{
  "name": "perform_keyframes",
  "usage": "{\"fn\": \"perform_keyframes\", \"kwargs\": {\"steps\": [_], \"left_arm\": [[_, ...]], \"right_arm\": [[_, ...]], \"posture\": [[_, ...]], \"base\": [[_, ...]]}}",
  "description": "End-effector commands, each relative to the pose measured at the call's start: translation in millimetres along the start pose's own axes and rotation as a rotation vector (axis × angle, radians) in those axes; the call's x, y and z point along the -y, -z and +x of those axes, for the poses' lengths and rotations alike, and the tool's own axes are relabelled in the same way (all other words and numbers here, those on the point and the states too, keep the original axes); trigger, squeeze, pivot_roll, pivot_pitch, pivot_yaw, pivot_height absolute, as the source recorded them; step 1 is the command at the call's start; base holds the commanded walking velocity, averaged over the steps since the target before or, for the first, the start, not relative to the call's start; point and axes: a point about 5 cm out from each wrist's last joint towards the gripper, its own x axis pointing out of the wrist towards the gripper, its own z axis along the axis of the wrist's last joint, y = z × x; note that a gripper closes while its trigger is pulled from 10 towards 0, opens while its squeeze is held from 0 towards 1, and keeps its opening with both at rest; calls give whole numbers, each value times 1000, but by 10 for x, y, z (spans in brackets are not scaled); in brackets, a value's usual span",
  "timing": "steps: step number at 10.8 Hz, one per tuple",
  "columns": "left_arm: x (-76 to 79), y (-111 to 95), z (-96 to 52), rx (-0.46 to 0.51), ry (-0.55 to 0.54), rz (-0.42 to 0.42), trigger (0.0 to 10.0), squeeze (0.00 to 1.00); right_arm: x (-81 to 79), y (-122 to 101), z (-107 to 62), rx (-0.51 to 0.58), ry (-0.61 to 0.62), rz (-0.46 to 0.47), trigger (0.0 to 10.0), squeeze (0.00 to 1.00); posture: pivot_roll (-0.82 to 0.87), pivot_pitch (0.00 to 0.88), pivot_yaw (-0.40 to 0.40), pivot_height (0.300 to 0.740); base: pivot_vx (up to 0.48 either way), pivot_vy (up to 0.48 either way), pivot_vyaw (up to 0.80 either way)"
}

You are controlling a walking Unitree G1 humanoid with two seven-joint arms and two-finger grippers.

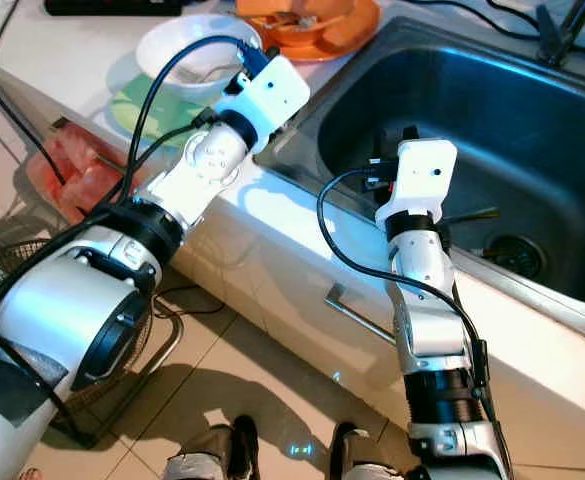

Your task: Kitchen organization

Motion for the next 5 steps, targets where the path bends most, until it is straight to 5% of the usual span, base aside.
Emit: {"fn": "perform_keyframes", "kwargs": {"steps": [1,5], "left_arm": [[-43,-46,27,6,-19,42,10000,0],[-139,-80,49,6,-68,85,10000,0]], "right_arm": [[-13,88,-78,-50,5,3,10000,0],[-1,67,-95,-55,11,9,10000,0]], "posture": [[-111,271,62,740],[-113,269,58,740]], "base": [[0,0,0],[0,0,0]]}}
